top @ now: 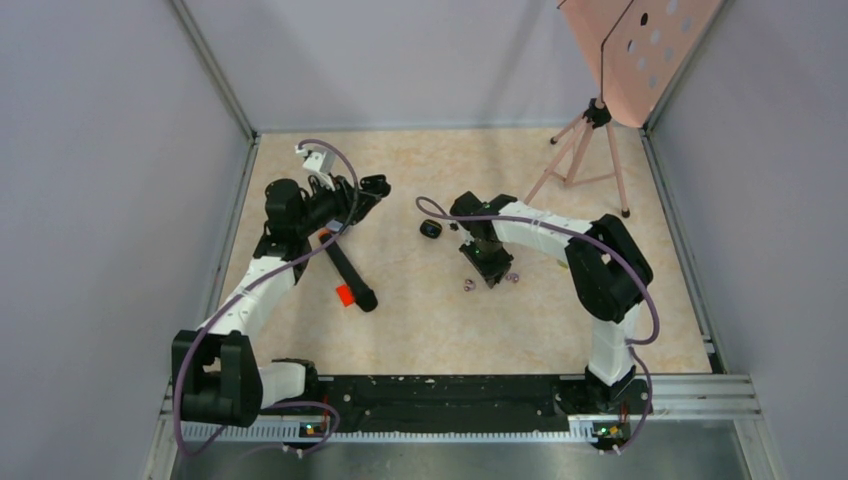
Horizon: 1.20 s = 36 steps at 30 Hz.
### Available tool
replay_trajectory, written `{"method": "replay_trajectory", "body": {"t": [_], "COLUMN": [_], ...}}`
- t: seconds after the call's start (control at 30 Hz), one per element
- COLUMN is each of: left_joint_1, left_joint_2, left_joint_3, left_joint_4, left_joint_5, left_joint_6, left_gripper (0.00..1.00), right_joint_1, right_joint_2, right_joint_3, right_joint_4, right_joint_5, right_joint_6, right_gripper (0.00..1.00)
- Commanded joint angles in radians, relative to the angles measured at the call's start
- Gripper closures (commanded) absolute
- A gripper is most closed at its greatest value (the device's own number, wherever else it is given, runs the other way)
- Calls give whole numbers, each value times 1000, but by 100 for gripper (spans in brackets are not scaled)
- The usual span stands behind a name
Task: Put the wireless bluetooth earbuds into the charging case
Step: Pick up the earbud from the center of the board.
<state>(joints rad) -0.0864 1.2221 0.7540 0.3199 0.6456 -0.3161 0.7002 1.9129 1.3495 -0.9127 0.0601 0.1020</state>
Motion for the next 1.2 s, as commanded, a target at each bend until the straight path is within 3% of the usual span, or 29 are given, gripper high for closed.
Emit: {"method": "replay_trajectory", "body": {"t": [0.0, 0.5, 0.63, 1.17], "left_joint_1": [5, 5, 5, 5], "left_joint_2": [-1, 27, 39, 42], "left_joint_3": [28, 27, 28, 25], "left_joint_4": [48, 74, 84, 85], "left_joint_5": [21, 29, 35, 37], "left_joint_6": [-9, -27, -29, -33], "left_gripper": [100, 100, 100, 100], "right_joint_1": [-18, -57, -63, -79], "right_joint_2": [15, 20, 28, 12], "right_joint_3": [-11, 65, 65, 83], "right_joint_4": [44, 34, 33, 30], "right_joint_5": [28, 38, -5, 39], "right_joint_6": [17, 3, -3, -27], "right_gripper": [76, 76, 65, 70]}}
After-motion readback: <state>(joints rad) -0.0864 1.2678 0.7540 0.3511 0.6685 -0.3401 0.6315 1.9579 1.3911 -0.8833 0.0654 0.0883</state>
